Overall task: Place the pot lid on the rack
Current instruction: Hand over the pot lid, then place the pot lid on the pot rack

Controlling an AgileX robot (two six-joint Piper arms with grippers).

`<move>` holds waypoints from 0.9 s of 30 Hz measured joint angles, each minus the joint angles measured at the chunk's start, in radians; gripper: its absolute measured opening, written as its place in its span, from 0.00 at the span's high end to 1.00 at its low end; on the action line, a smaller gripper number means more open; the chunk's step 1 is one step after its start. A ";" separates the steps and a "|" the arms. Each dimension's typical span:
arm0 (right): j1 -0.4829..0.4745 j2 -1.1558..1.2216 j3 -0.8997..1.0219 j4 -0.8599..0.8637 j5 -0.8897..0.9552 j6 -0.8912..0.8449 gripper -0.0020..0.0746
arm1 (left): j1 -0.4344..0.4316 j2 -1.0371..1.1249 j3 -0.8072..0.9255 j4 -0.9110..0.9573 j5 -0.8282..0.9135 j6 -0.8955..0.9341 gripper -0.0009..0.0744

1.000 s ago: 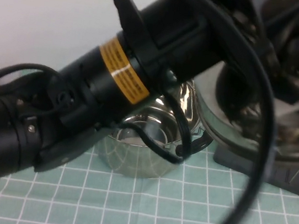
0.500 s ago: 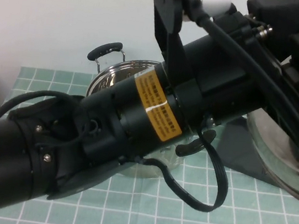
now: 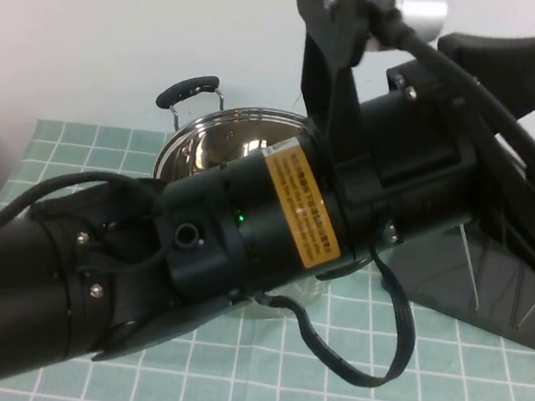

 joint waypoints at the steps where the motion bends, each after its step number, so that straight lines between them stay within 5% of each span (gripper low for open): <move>1: 0.000 0.002 0.000 -0.002 -0.020 -0.010 0.92 | 0.000 0.000 0.000 0.002 0.018 -0.006 0.22; 5: 0.000 0.004 0.000 -0.004 -0.072 -0.059 0.92 | 0.000 0.000 0.000 0.004 0.089 -0.013 0.14; 10: 0.000 0.039 0.000 -0.004 -0.109 -0.080 0.92 | 0.007 -0.036 0.000 0.035 0.199 0.011 0.20; 18: 0.000 0.286 -0.034 -0.004 -0.138 -0.118 0.92 | 0.020 -0.244 0.000 0.088 0.735 0.002 0.88; 27: 0.000 0.660 -0.200 -0.003 -0.126 -0.188 0.92 | 0.020 -0.440 0.034 0.089 1.012 0.007 0.98</move>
